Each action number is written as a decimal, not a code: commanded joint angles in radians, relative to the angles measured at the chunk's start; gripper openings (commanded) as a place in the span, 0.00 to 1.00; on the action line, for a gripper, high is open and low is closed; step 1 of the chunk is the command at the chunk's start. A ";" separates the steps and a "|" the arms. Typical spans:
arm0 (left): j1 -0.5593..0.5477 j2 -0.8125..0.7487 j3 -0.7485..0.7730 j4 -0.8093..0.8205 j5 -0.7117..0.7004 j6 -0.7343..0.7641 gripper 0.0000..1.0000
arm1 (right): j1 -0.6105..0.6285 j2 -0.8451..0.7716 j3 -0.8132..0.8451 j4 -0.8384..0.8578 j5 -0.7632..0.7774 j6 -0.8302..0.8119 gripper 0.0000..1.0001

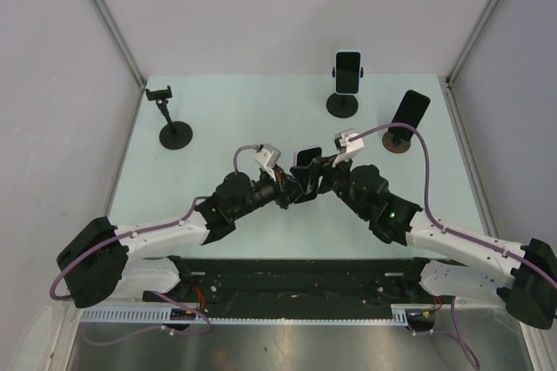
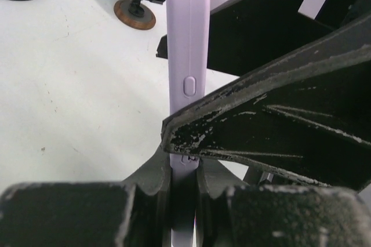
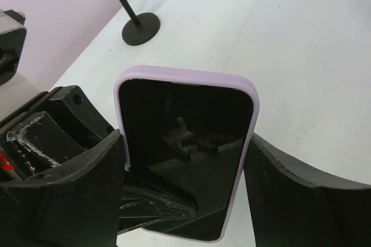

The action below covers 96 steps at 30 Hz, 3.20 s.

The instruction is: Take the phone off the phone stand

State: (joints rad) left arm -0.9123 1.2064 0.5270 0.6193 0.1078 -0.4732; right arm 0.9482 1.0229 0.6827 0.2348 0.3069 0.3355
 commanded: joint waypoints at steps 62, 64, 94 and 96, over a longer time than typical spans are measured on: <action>0.509 -0.650 0.215 -0.868 -0.293 0.412 1.00 | -0.433 1.286 1.068 -0.513 -0.018 0.094 0.33; 0.509 -0.651 0.215 -0.868 -0.286 0.412 1.00 | -0.440 1.269 1.037 -0.485 -0.040 0.096 0.48; 0.509 -0.639 0.212 -0.868 -0.258 0.413 1.00 | -0.447 1.105 0.865 -0.402 -0.176 0.005 0.88; 0.509 -0.639 0.212 -0.866 -0.258 0.412 1.00 | -0.447 1.068 0.853 -0.396 -0.187 -0.007 0.88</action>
State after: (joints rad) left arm -0.4091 0.5663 0.7403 -0.2611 -0.1722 -0.0864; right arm 0.4961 2.1792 1.5654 -0.1722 0.1547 0.3546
